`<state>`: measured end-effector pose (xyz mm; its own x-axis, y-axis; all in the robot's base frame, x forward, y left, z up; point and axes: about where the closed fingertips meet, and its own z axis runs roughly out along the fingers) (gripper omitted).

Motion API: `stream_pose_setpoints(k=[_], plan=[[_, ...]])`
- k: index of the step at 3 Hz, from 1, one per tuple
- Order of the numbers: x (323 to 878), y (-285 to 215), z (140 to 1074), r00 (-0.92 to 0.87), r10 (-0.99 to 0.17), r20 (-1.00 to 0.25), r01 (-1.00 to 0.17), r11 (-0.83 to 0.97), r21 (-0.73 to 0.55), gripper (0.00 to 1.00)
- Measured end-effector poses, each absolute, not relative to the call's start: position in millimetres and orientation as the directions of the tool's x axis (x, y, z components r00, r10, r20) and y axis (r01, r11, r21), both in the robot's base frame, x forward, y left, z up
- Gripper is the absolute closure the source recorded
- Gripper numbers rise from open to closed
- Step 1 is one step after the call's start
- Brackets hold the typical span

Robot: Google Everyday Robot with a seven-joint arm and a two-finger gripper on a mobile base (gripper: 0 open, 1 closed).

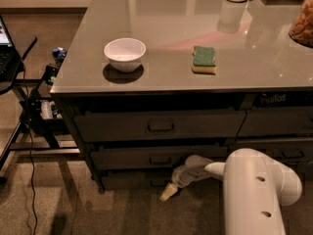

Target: Open bottom drawer

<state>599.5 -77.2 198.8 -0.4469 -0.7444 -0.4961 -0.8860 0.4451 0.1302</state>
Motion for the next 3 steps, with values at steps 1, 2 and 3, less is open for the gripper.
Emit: stream_pose_setpoints(k=[1, 2, 3], plan=[[602.1, -71.4, 184.0, -0.431, -0.766, -0.477, -0.898, 0.416, 0.143, 0.0], [600.8, -71.3, 184.1, -0.431, -0.766, -0.477, -0.898, 0.416, 0.143, 0.0], [566.0, -81.7, 188.4, -0.473, -0.772, -0.424, -0.881, 0.422, 0.215, 0.0]])
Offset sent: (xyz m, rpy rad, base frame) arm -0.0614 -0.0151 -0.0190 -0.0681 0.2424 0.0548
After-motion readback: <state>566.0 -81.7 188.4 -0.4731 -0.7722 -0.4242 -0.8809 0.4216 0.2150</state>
